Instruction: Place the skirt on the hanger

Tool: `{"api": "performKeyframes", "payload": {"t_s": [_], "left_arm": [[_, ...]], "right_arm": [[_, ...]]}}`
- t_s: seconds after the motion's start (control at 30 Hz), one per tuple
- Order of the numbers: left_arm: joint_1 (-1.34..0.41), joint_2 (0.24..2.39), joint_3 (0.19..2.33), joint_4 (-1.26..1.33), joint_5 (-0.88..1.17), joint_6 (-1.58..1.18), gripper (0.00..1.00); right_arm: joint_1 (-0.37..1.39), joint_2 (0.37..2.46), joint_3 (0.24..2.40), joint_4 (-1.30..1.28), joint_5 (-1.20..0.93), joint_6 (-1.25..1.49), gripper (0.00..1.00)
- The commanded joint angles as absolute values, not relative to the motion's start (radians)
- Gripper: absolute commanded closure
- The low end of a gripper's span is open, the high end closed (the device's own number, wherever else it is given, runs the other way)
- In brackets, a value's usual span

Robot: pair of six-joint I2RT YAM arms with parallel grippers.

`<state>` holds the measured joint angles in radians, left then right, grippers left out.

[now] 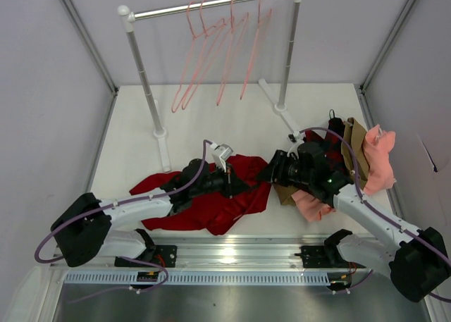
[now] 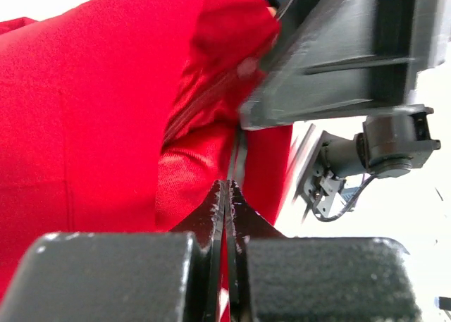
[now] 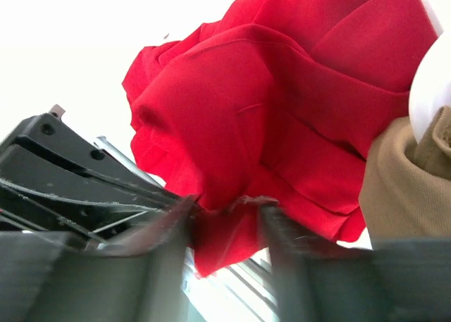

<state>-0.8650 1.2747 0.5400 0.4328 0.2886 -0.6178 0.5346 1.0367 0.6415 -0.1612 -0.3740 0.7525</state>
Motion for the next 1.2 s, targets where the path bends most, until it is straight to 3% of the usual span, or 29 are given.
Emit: {"api": "performKeyframes", "payload": {"t_s": [0.0,0.07,0.27,0.43,0.6,0.77,1.17], "left_arm": [[-0.859,1.250,0.541,0.417,0.256,-0.581,1.00],[-0.859,1.252,0.543,0.408,0.256,-0.581,1.00],[-0.858,1.249,0.561,0.373,0.270,-0.572,1.00],[-0.859,1.255,0.563,0.379,0.297,-0.568,1.00],[-0.865,1.281,0.546,0.428,0.341,-0.580,1.00],[-0.867,1.318,0.526,0.466,0.367,-0.600,1.00],[-0.868,1.385,0.512,0.517,0.391,-0.627,0.98]], "right_arm": [[0.531,1.003,0.733,-0.277,-0.353,0.674,0.42],[0.531,0.985,0.767,-0.368,-0.322,0.635,0.32],[0.534,0.916,0.896,-0.543,-0.247,0.571,0.29],[0.590,0.896,0.873,-0.485,-0.267,0.592,0.34],[0.684,0.942,0.881,-0.462,-0.250,0.577,0.45],[0.813,1.037,0.896,-0.514,-0.112,0.497,0.55],[0.839,1.123,0.923,-0.610,0.120,0.264,0.59]]}}
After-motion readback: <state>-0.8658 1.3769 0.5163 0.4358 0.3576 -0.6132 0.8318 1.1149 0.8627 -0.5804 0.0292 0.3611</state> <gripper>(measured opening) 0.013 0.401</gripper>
